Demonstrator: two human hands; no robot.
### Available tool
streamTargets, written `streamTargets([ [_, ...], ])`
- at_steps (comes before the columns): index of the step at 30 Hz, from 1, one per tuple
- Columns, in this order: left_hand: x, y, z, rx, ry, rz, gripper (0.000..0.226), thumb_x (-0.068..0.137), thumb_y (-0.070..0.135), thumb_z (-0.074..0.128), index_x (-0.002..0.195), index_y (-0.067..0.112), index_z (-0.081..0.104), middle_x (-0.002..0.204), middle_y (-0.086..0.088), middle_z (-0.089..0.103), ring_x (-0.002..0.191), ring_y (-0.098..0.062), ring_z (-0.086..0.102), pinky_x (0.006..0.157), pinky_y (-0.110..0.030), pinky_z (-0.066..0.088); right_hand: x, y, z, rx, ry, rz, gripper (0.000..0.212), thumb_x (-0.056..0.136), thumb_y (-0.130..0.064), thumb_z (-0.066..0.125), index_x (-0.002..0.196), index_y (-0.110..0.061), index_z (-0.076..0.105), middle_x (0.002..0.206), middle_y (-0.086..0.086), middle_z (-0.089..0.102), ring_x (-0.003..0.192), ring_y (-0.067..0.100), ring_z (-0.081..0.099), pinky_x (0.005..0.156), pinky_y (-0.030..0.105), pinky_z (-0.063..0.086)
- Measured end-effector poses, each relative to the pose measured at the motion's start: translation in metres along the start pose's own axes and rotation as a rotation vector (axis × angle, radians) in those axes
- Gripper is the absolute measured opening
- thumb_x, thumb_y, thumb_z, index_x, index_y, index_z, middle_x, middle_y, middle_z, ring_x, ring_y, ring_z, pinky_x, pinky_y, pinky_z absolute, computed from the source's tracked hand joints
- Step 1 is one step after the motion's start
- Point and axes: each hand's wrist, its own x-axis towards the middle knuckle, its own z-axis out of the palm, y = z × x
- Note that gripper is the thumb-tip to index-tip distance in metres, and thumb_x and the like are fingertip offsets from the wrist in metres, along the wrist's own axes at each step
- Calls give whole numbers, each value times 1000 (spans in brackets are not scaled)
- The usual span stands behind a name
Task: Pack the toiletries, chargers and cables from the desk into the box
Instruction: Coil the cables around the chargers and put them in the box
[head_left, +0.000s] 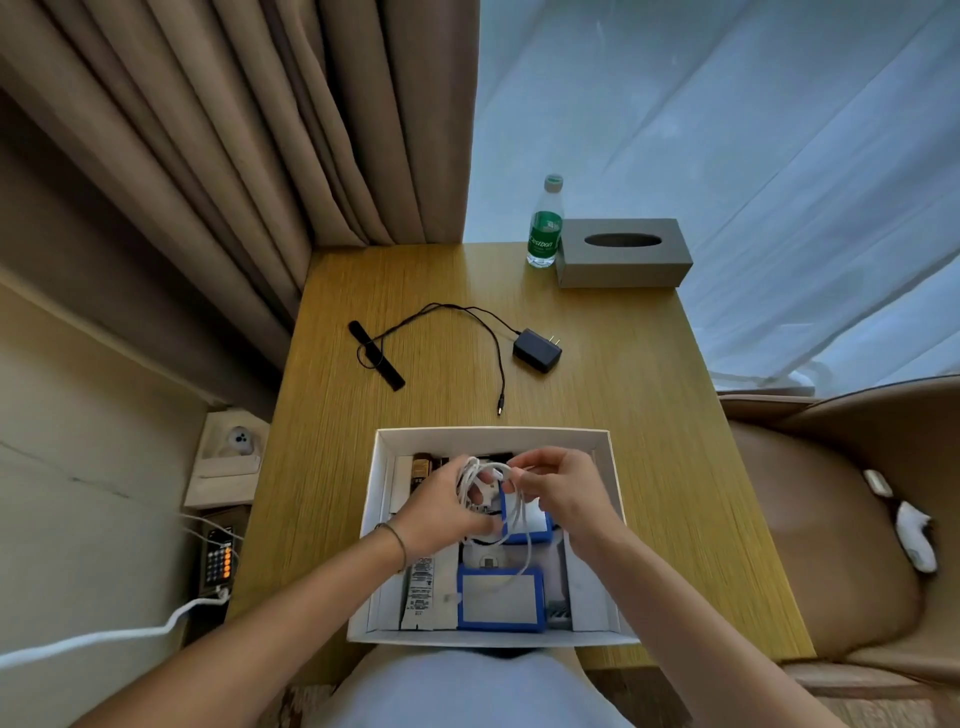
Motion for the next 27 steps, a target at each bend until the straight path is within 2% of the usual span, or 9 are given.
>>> streamTargets([
  [4, 1, -10, 10, 195, 13, 21, 51, 69, 29, 87, 112, 27, 59, 105, 2, 61, 92, -16, 65, 82, -39, 59, 1, 19, 1, -257, 79, -50, 11, 86, -9, 76, 87, -20, 72, 76, 1, 76, 74, 16, 72, 69, 31, 59],
  [8, 2, -16, 21, 277, 4, 33, 75, 74, 42, 82, 140, 24, 51, 125, 4, 49, 108, -11, 57, 97, -33, 52, 3, 33, -6, -497, 178, -106, 14, 85, -16, 77, 86, -28, 71, 75, -11, 71, 72, 4, 67, 70, 29, 59],
  [11, 0, -22, 24, 383, -29, 97, 76, 82, 45, 75, 149, 23, 44, 128, 7, 49, 114, -10, 54, 102, -32, 48, 3, 37, -11, -659, 203, -179, 15, 86, -11, 70, 86, -26, 70, 78, -10, 69, 73, 9, 66, 69, 32, 57],
  [15, -8, -30, 31, 564, 18, 205, 61, 93, 39, 65, 149, 24, 45, 137, 8, 50, 119, -9, 51, 105, -29, 46, 3, 39, -10, -888, 154, -221, 23, 84, -3, 62, 97, -19, 73, 95, 1, 73, 88, 21, 67, 74, 34, 55],
  [18, -9, -34, 36, 737, 59, 321, 59, 93, 37, 65, 147, 21, 47, 123, 3, 50, 108, -12, 50, 91, -32, 54, 4, 38, -11, -923, 152, -267, 36, 85, -3, 60, 116, -17, 72, 111, 3, 73, 105, 23, 66, 87, 34, 54],
  [20, -7, -34, 37, 802, 54, 346, 56, 94, 32, 65, 145, 20, 48, 117, 2, 49, 101, -14, 53, 84, -34, 56, 5, 35, -13, -917, 162, -307, 39, 87, -3, 59, 121, -16, 70, 115, 4, 72, 108, 22, 65, 90, 33, 52],
  [24, -2, -32, 47, 648, 61, 287, 47, 91, 15, 68, 138, 17, 58, 121, 1, 54, 100, -17, 60, 92, -34, 54, 6, 30, -15, -877, 182, -343, 35, 88, -4, 56, 117, -16, 73, 113, 3, 73, 107, 21, 65, 91, 33, 52],
  [27, 2, -30, 51, 597, 98, 262, 44, 87, 13, 72, 130, 18, 63, 120, 0, 61, 105, -19, 62, 95, -35, 53, 5, 29, -15, -859, 189, -361, 32, 91, -7, 55, 114, -16, 74, 111, 1, 73, 105, 20, 65, 89, 34, 53],
])
